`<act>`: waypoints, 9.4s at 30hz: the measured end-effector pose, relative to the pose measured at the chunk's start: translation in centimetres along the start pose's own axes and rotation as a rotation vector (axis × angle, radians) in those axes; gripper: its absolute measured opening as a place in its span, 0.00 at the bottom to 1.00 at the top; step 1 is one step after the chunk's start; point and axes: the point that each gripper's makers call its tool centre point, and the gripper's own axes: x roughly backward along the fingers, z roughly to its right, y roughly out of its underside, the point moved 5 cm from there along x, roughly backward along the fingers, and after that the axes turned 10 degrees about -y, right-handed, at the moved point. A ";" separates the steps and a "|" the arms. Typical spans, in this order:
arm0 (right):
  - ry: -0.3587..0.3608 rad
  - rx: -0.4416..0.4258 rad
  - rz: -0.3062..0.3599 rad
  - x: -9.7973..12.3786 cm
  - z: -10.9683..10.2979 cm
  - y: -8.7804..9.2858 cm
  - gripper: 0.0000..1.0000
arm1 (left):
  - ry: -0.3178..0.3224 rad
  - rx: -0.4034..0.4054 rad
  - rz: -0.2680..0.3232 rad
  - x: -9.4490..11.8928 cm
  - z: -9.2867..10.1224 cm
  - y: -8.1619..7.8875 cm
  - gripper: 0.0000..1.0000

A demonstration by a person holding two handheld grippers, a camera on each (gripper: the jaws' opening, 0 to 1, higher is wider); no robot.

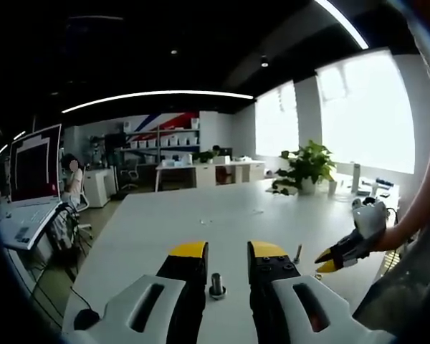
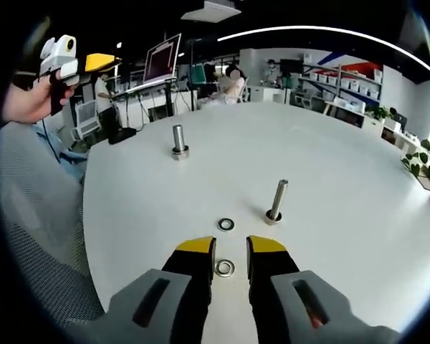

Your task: Place the washer onto the threaded stud by aligning its center hole with the stud, sliding it down to the base, and recovering from edge contact or off-axis alignment until the washer reaches the visible bottom stop.

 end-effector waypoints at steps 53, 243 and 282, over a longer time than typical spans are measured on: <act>0.106 -0.025 0.121 10.8 -1.9 -4.6 0.25 | 0.018 0.002 -0.011 0.0 0.3 0.2 0.20; 0.051 0.120 0.176 -2.3 4.7 -4.3 0.14 | -0.025 -0.059 -0.133 -0.3 -0.1 2.7 0.19; 0.086 0.052 0.208 1.5 3.9 -5.2 0.20 | -0.021 -0.040 -0.092 -0.5 -0.2 1.9 0.19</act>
